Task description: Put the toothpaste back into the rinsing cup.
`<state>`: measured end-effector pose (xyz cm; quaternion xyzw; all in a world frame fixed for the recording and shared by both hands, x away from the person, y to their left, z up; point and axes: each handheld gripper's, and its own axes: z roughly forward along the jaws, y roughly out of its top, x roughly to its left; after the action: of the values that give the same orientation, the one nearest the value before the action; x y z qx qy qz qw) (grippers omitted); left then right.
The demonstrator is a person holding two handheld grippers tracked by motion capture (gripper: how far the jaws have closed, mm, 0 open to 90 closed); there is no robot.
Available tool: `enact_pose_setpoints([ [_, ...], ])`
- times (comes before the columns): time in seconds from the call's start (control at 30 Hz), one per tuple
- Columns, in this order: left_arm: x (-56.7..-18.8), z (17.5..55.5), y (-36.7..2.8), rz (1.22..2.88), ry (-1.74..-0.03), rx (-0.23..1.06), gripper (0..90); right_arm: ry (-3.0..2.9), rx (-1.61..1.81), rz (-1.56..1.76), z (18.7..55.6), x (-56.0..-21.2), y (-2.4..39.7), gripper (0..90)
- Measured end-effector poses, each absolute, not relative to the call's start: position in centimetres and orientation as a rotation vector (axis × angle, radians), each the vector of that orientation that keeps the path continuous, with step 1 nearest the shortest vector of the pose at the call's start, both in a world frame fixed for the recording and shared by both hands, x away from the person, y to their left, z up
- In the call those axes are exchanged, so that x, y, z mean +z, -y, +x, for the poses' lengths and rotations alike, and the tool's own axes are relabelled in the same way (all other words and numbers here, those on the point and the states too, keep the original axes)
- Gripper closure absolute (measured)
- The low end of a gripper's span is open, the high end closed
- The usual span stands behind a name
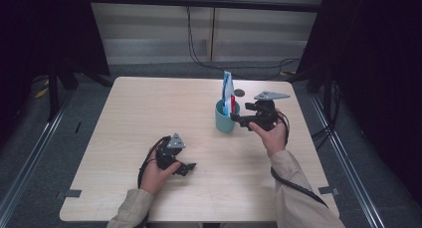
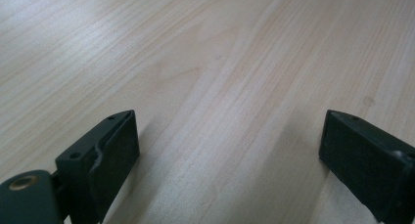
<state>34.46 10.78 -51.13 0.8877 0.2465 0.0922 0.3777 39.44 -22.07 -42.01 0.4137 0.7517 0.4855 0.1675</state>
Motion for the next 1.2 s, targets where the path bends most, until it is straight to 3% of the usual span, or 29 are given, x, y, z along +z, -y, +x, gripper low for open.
enact_pose_setpoints([
  [1.2,-51.1,34.5,-10.8,2.267,-0.632,0.236,7.6,-2.26,1.305,1.152,36.5,-44.0,23.5,15.6],
])
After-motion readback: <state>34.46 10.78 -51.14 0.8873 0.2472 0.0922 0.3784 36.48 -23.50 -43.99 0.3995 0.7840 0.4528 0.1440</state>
